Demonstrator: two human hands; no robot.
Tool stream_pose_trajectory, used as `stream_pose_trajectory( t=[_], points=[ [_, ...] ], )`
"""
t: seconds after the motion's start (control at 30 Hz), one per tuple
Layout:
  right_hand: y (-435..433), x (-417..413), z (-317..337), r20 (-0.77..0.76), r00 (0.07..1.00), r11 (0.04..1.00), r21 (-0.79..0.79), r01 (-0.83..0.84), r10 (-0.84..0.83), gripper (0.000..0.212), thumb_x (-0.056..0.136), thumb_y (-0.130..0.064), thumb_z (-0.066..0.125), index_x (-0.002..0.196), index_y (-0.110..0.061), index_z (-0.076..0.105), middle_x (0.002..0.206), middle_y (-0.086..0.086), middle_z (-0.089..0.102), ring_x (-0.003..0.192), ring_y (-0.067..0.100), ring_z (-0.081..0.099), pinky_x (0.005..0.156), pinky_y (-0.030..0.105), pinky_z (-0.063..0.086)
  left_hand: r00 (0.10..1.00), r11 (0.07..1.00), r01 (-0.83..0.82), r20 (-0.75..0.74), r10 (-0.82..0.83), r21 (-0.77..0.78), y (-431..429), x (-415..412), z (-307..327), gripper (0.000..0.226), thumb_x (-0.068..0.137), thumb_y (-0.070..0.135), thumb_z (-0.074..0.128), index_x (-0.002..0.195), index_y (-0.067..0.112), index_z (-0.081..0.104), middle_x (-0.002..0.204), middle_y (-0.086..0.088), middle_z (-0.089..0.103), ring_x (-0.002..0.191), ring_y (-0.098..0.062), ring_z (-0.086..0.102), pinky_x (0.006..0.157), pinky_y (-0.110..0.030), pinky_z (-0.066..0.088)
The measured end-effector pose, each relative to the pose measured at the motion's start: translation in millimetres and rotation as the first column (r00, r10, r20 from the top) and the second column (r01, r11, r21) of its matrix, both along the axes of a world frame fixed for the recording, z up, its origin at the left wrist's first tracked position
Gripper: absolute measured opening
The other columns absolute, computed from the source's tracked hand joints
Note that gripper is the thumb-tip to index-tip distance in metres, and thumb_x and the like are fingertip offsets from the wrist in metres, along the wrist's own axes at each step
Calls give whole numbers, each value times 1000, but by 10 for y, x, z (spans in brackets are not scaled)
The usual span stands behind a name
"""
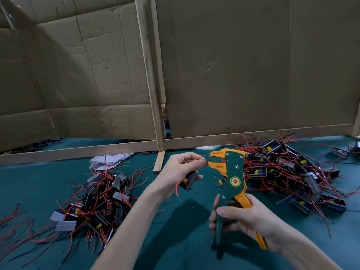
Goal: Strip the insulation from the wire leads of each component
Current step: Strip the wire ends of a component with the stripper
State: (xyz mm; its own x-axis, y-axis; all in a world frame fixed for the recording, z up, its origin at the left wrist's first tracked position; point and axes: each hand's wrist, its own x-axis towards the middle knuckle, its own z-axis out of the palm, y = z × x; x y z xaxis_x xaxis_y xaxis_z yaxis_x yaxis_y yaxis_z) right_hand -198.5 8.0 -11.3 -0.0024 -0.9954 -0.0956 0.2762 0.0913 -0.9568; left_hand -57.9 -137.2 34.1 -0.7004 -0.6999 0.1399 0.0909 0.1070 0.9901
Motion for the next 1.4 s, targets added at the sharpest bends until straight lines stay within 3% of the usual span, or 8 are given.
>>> stream_pose_trajectory(
  t=[0.23,0.4,0.57,0.73,0.87,1.03,1.17,1.4],
  points=[
    [3,37,-4,-26,1000,1000,14,19,-18,27,55,-16,87,73,-5,70,70,25,60,62,38,62,66,45,57,999,997,19,44,-16,-68,-12,56,26,11,88,11,64,79,14,70,57,13,60,53,0,52,81,-32,55],
    [17,123,-27,-67,995,993,80,81,-76,27,56,-19,88,67,-7,66,62,21,54,50,31,55,52,39,54,996,995,13,93,-3,-102,-53,104,63,16,87,11,66,74,19,72,67,8,67,61,-2,58,84,-33,53],
    [-26,172,-135,-78,954,951,91,296,-290,27,79,-6,70,60,-7,51,51,14,43,35,22,38,38,27,38,976,993,41,216,-17,-109,-27,62,-3,8,91,18,62,85,21,64,66,7,60,68,-13,58,62,-19,47],
    [-22,114,-40,89,972,974,79,212,-219,12,65,-7,79,68,-5,68,65,21,58,52,32,58,52,38,54,998,998,55,37,-56,35,-31,-4,-110,6,96,14,52,91,14,50,64,4,61,65,-14,59,83,-33,48],
    [-31,15,-8,116,986,992,-21,124,-121,28,58,-13,83,82,-4,73,83,28,64,75,41,65,70,47,56,992,983,-119,30,124,-139,-74,28,-94,9,91,10,60,83,13,60,64,2,71,60,-7,60,67,-18,50],
    [-20,-36,5,58,997,997,-48,61,-59,25,62,-14,81,84,-5,74,84,28,65,77,41,66,73,47,56,974,931,-209,19,225,-299,-44,51,-51,8,80,7,73,76,14,74,69,-5,67,62,-15,54,58,-25,43],
    [-1,-31,23,20,1000,999,-31,14,-13,29,60,-16,81,85,-4,72,84,28,65,78,42,65,73,46,56,979,912,-173,36,200,-371,-39,59,-22,9,77,7,76,78,16,75,63,8,69,58,-2,60,59,-15,48],
    [15,-32,39,-20,999,999,18,-29,29,35,60,-14,82,89,-1,69,85,29,64,81,43,65,75,46,56,987,896,-133,29,160,-424,-53,75,-6,22,72,9,81,66,28,73,63,6,70,59,-5,63,60,-18,50]
  ],
)
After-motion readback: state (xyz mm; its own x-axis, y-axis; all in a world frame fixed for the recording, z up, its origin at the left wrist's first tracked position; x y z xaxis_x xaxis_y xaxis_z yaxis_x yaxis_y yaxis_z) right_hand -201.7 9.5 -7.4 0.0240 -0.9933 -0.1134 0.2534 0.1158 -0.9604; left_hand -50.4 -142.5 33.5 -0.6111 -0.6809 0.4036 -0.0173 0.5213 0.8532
